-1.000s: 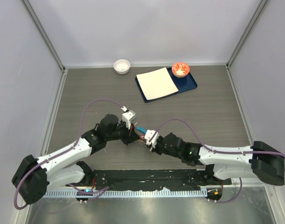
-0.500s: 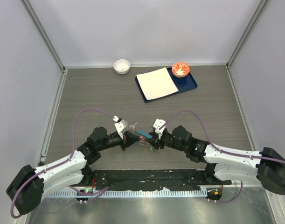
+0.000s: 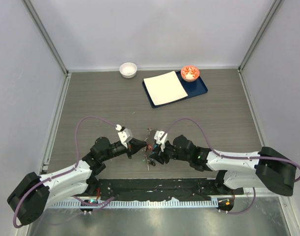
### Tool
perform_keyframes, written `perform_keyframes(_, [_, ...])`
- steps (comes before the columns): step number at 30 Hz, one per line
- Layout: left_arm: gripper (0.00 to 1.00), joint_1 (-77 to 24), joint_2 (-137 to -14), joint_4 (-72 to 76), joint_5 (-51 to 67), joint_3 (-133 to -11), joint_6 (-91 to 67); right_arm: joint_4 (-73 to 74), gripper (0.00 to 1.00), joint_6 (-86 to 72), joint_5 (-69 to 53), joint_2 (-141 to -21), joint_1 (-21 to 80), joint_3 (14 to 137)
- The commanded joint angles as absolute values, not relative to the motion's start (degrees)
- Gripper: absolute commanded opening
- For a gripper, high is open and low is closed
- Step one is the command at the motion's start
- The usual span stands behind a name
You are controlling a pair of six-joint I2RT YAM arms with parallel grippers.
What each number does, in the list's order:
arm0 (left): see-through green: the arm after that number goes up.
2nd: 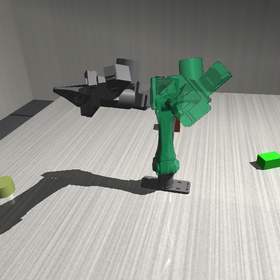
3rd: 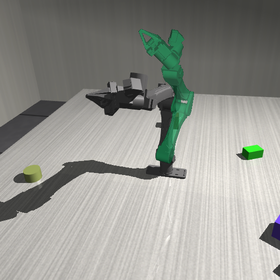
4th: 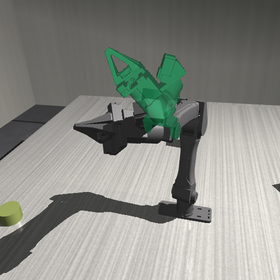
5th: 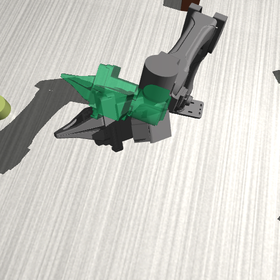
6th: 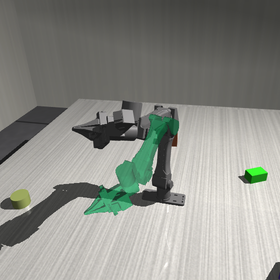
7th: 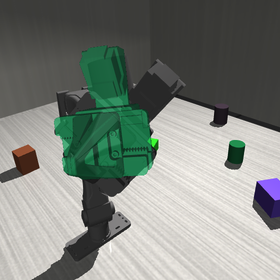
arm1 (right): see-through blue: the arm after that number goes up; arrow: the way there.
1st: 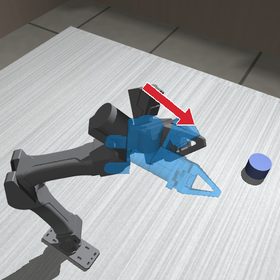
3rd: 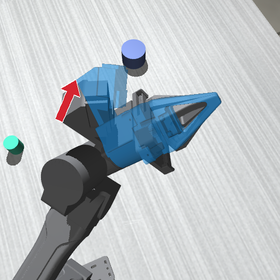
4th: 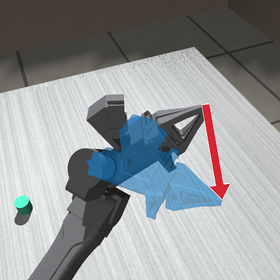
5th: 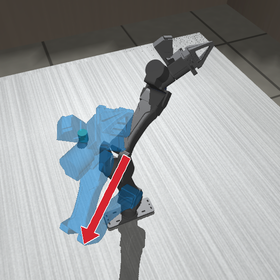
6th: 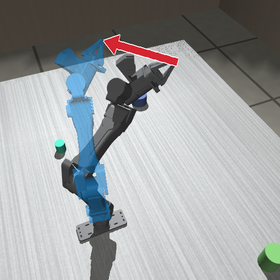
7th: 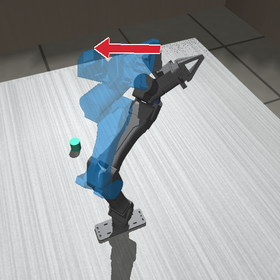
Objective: Put the keys on the keyring
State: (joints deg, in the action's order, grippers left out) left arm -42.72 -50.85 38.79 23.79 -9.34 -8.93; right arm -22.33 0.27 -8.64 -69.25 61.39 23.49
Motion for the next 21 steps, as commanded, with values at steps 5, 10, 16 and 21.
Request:
perform_keyframes(5, [0.0,-42.63,-50.45,49.21,27.51,-7.12,-6.77,-30.06,0.43,-0.35,-5.17,-60.29,55.64,21.36])
perform_keyframes(10, [0.0,-42.63,-50.01,50.8,28.47,-6.94,-6.94,-30.58,0.44,-0.26,-12.56,-61.87,53.88,21.71])
perform_keyframes(16, [0.0,-42.71,-49.83,51.77,29.53,-6.86,-7.21,-35.85,0.45,-0.35,-18.98,-64.77,53.35,20.65])
perform_keyframes(21, [0.0,-42.63,-50.62,54.49,31.81,-6.77,-8.08,-42.69,0.45,-2.19,-18.72,-69.34,52.82,19.86])
